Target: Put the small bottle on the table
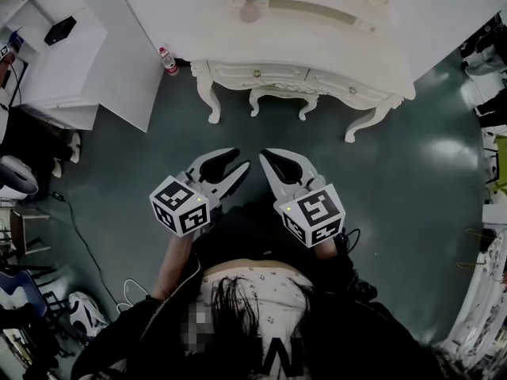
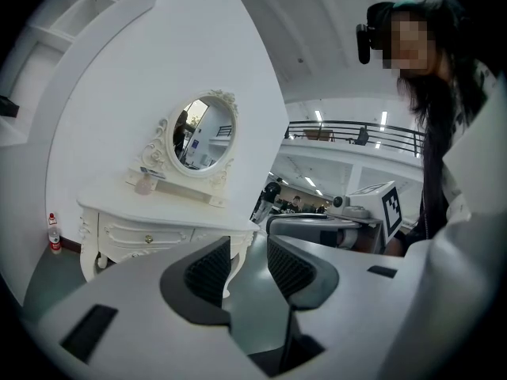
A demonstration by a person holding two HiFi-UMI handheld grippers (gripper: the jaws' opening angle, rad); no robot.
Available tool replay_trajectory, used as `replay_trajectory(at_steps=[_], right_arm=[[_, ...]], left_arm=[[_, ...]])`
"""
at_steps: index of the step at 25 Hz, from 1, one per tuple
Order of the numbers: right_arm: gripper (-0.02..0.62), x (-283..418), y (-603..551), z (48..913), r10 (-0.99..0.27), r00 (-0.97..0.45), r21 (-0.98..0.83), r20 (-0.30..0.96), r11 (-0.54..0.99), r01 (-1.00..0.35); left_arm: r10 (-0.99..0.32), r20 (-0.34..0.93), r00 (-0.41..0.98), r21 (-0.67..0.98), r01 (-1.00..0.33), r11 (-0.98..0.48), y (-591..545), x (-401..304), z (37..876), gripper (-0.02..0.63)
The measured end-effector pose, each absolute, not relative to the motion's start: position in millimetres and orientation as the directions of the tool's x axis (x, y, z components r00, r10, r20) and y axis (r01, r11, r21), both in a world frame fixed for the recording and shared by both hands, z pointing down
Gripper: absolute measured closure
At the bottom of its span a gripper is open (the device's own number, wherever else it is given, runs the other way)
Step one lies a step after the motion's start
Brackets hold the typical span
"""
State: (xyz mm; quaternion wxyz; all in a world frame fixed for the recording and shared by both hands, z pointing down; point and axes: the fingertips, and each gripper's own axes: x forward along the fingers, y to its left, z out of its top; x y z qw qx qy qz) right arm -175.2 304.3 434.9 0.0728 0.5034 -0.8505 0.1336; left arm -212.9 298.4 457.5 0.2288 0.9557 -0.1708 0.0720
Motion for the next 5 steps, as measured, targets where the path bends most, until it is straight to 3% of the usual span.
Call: replay_trajectory(at_steps=[5], right_arm=[[0.586, -169.7, 300.4, 435.7, -0.838, -0.476, -0.149, 0.266, 0.452, -0.879]], left_arm=[[-0.288, 0.216, 0.933, 0.414, -0.354, -0.838, 292.7, -208.0, 457.4, 0.46]])
